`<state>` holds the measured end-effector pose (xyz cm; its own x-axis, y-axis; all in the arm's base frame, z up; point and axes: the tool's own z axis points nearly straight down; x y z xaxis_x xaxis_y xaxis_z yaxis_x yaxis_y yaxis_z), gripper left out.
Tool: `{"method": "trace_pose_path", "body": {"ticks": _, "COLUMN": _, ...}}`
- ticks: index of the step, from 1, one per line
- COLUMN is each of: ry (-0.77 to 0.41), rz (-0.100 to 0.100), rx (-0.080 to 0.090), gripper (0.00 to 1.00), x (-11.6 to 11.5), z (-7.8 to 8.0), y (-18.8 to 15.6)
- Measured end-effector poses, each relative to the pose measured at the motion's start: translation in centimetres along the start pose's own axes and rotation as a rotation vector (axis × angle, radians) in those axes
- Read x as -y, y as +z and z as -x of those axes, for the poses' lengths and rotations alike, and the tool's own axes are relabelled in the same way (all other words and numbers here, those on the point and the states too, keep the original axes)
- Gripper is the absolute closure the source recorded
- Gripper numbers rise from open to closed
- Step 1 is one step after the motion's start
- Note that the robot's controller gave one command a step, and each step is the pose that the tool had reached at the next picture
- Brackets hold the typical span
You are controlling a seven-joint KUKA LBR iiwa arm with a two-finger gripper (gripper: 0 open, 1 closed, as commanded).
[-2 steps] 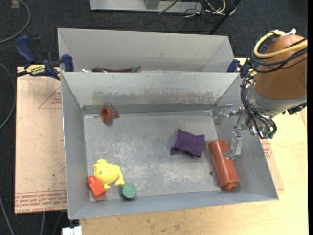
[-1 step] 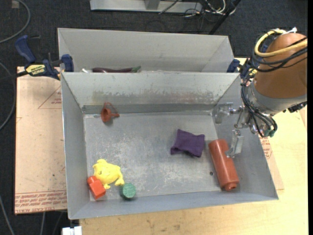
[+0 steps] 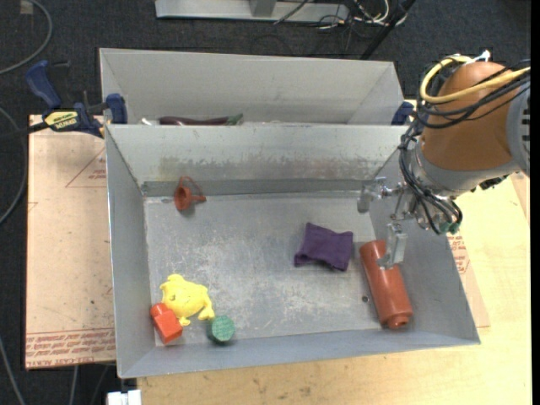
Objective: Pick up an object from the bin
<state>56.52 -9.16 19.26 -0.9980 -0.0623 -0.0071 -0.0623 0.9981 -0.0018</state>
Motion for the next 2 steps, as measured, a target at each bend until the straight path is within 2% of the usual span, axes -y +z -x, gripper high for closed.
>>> {"method": "trace_pose_path", "body": {"ticks": 1, "ry": -0.034, "rz": 0.002, "rx": -0.003, "gripper": 0.00, "x": -5.6, "z": 0.7, "y": 5.6}}
{"method": "trace_pose_path", "body": {"ticks": 2, "ry": -0.034, "rz": 0.001, "rx": 0.001, "gripper": 1.00, "x": -8.3, "z": 1.9, "y": 9.0}}
